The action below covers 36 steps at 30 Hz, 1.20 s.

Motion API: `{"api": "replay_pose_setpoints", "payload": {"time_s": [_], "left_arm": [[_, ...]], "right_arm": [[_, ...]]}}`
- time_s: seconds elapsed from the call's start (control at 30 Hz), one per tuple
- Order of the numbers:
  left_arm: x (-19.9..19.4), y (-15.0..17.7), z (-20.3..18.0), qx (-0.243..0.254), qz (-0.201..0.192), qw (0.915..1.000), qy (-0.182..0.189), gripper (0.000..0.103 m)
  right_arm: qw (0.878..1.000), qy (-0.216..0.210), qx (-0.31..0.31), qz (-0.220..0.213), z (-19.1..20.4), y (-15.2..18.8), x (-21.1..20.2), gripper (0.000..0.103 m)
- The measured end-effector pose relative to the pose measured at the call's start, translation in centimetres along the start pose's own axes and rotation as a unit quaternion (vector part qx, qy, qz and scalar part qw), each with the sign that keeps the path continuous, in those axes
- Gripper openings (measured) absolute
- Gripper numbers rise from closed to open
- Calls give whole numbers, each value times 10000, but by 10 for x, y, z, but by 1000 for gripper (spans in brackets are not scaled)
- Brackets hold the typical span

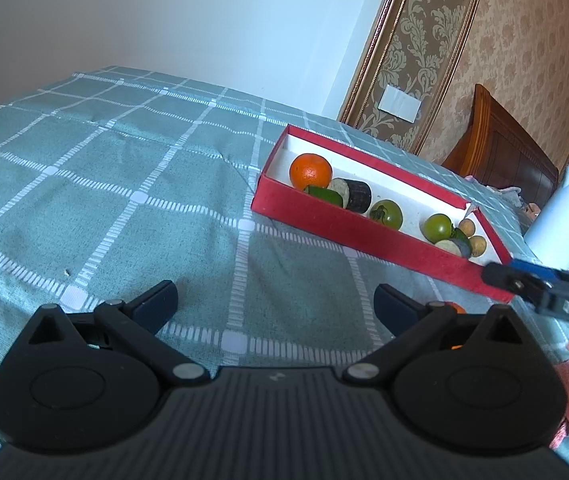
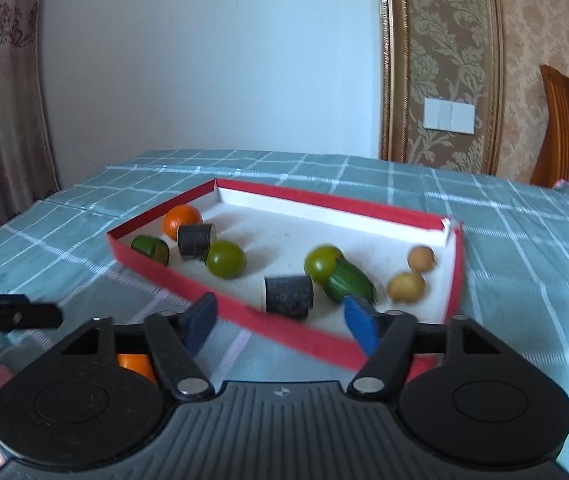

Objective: Organize fruits
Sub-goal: 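Reach the left gripper to the remaining tangerine and close on it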

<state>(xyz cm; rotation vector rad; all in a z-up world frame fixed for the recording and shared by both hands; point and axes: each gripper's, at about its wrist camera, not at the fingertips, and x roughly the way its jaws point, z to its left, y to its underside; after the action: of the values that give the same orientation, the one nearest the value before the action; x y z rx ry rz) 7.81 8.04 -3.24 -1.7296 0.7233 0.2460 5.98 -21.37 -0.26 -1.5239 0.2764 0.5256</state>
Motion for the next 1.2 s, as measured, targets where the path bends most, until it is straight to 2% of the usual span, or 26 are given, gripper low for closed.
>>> {"api": "replay_pose_setpoints", "payload": {"time_s": [0.1,0.2,0.3,0.43,0.53,0.63,0.93,1.0,1.07,1.2], "left_arm": [[0,0,0,-12,-7,10000,10,103],[-5,3,0,-220,-126,9997,17,103],[-16,5,-8,-347,-273,9987,249,103],[-16,4,-43,310,-190,9990,273,103],[-10,6,-70,828,-108,9959,340,103],[0,7,-87,1017,107,9929,601,103],[19,8,-108,1336,242,9878,768,103],[21,10,-111,1474,217,9864,689,100],[25,13,-114,1625,280,9841,656,85],[34,20,-116,1727,400,9829,495,78]], "right_arm": [[9999,114,6,6,-4,8,-9,74],[9988,471,-126,76,-5,18,-11,76],[9973,682,-81,242,-11,24,-8,79],[9950,741,485,464,-33,25,-6,80],[9917,745,893,545,-46,26,-6,80],[9898,796,1068,509,-52,28,-8,80],[9861,1067,1233,316,-57,27,-14,82],[9844,1137,1318,250,-61,27,-15,88],[9829,1164,1414,212,-63,26,-16,90],[9818,1165,1482,219,-66,26,-17,90]]}}
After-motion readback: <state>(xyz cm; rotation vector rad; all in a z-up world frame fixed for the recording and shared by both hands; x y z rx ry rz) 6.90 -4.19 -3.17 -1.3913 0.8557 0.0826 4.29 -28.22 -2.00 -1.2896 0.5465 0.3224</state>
